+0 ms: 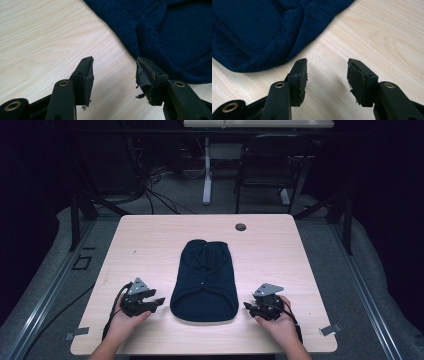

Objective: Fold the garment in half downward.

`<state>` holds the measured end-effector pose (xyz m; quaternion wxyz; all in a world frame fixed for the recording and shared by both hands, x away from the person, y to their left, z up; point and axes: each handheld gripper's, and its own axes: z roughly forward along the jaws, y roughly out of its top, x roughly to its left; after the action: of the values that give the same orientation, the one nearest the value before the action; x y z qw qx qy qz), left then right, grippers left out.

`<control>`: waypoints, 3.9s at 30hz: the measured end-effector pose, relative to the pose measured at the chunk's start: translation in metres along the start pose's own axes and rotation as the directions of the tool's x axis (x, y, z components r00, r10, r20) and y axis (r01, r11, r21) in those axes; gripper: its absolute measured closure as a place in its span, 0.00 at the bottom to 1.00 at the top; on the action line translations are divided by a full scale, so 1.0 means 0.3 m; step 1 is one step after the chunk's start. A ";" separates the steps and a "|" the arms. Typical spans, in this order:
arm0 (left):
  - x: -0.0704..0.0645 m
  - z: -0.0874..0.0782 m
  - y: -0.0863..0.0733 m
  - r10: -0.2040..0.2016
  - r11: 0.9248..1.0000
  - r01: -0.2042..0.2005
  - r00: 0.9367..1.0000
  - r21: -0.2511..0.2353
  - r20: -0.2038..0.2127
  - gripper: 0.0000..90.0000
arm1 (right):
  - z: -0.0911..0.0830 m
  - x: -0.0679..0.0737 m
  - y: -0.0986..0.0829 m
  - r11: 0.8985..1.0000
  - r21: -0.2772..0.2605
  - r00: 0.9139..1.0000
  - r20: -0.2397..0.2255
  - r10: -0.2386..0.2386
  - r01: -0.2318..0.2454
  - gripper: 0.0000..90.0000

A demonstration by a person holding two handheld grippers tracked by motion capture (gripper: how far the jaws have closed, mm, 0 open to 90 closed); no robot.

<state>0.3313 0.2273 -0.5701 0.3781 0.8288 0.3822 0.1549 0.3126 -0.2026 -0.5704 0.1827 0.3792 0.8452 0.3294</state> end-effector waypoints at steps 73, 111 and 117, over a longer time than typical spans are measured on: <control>-0.047 0.285 0.271 0.255 0.949 -0.273 0.959 0.157 0.126 0.71 | 0.252 -0.005 0.313 0.944 0.146 0.948 -0.162 -0.273 0.297 0.77; -0.103 0.173 0.181 0.208 0.966 -0.230 0.962 0.115 0.177 0.69 | 0.154 0.097 0.251 0.922 0.151 0.921 -0.222 -0.321 0.357 0.73; -0.069 0.141 0.291 0.221 0.969 -0.236 0.962 0.078 0.161 0.68 | 0.119 0.084 0.331 0.916 0.128 0.912 -0.215 -0.349 0.381 0.74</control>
<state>0.3858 0.1536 -0.5327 0.3453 0.8940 0.2612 0.1155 0.3682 -0.1193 -0.5284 0.1281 0.1951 0.9393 0.2515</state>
